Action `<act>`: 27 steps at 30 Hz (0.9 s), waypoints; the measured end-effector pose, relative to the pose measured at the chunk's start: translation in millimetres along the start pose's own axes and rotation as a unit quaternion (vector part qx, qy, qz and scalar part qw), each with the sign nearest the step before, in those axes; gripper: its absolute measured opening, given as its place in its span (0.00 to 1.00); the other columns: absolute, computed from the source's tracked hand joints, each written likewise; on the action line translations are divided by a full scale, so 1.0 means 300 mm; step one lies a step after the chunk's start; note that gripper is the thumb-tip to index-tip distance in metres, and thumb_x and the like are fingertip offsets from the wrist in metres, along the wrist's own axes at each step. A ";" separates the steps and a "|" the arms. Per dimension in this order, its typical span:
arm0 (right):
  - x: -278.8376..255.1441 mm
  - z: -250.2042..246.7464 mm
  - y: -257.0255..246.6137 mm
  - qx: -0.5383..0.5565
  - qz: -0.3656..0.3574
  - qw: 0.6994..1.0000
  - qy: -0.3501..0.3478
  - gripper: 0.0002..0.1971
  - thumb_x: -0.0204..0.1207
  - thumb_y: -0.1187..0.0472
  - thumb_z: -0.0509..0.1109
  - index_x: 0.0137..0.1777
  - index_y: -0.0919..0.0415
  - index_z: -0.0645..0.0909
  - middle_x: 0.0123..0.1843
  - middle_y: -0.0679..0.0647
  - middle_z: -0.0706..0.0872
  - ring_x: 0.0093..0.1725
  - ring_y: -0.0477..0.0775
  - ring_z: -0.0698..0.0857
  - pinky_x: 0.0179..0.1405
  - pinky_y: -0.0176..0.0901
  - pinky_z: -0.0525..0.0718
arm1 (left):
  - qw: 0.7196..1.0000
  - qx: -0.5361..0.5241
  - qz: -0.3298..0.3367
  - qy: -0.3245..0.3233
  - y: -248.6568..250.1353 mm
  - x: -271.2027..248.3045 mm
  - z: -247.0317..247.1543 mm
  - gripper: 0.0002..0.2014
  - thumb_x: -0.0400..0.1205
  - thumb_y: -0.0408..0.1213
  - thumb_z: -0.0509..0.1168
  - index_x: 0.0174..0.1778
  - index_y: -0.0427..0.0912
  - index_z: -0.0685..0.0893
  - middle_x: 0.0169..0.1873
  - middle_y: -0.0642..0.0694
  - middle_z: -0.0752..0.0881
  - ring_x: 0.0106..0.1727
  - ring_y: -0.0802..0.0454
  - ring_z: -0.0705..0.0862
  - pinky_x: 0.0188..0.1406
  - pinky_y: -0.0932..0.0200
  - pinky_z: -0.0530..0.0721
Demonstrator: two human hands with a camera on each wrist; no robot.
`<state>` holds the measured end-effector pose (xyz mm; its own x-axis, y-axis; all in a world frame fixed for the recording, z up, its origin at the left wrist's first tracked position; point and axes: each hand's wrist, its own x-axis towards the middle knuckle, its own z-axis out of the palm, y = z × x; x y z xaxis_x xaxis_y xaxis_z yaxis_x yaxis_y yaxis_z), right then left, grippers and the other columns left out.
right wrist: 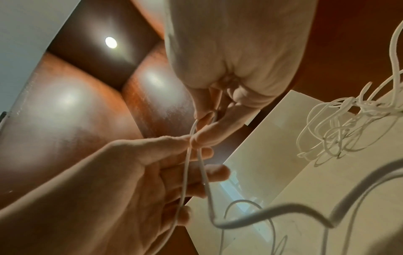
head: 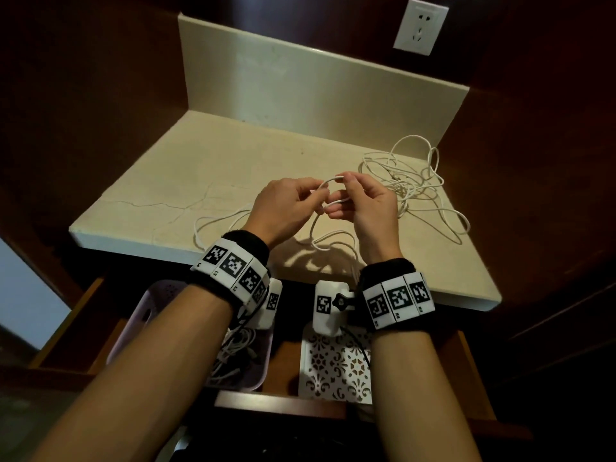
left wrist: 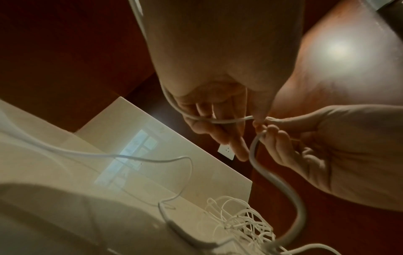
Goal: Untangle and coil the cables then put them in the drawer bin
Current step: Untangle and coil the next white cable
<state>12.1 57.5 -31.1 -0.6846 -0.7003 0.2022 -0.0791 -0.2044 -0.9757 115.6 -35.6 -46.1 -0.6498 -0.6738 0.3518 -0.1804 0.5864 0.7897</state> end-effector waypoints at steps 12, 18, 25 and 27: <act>0.053 -0.054 -0.024 0.047 -0.018 0.998 0.025 0.10 0.87 0.66 0.59 0.49 0.68 0.80 0.36 0.62 0.86 0.30 0.54 0.87 0.32 0.38 0.87 | 0.983 -0.073 -0.070 -0.156 -0.027 0.050 -0.014 0.11 0.77 0.23 0.65 0.46 0.42 0.88 0.32 0.45 0.87 0.37 0.54 0.85 0.52 0.56 0.82; 0.073 -0.084 -0.010 0.064 0.002 0.996 0.064 0.11 0.88 0.64 0.56 0.49 0.66 0.79 0.38 0.61 0.88 0.34 0.55 0.89 0.35 0.38 0.88 | 0.984 -0.108 -0.104 -0.092 -0.055 0.077 -0.029 0.07 0.83 0.31 0.64 0.43 0.41 0.86 0.32 0.45 0.89 0.35 0.57 0.84 0.40 0.61 0.78; 0.122 -0.114 0.001 -0.133 0.000 0.986 0.104 0.12 0.83 0.69 0.58 0.53 0.61 0.84 0.44 0.55 0.88 0.45 0.51 0.88 0.48 0.44 0.86 | 0.982 -0.147 -0.113 -0.043 -0.042 0.099 -0.047 0.08 0.85 0.33 0.62 0.46 0.42 0.86 0.28 0.45 0.87 0.33 0.51 0.86 0.31 0.61 0.82; 0.128 -0.112 -0.012 -0.223 -0.038 0.971 0.071 0.21 0.76 0.73 0.56 0.60 0.55 0.84 0.51 0.49 0.89 0.55 0.47 0.87 0.60 0.46 0.84 | 0.986 -0.122 -0.106 -0.032 -0.045 0.108 -0.053 0.08 0.85 0.32 0.61 0.48 0.41 0.87 0.27 0.45 0.86 0.33 0.51 0.86 0.29 0.61 0.82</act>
<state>-38.3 54.4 -22.8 -0.7556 -0.5863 0.2922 -0.4173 0.0870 -0.9046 108.8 -72.6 -37.5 -0.6640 -0.7346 0.1396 -0.1395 0.3051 0.9420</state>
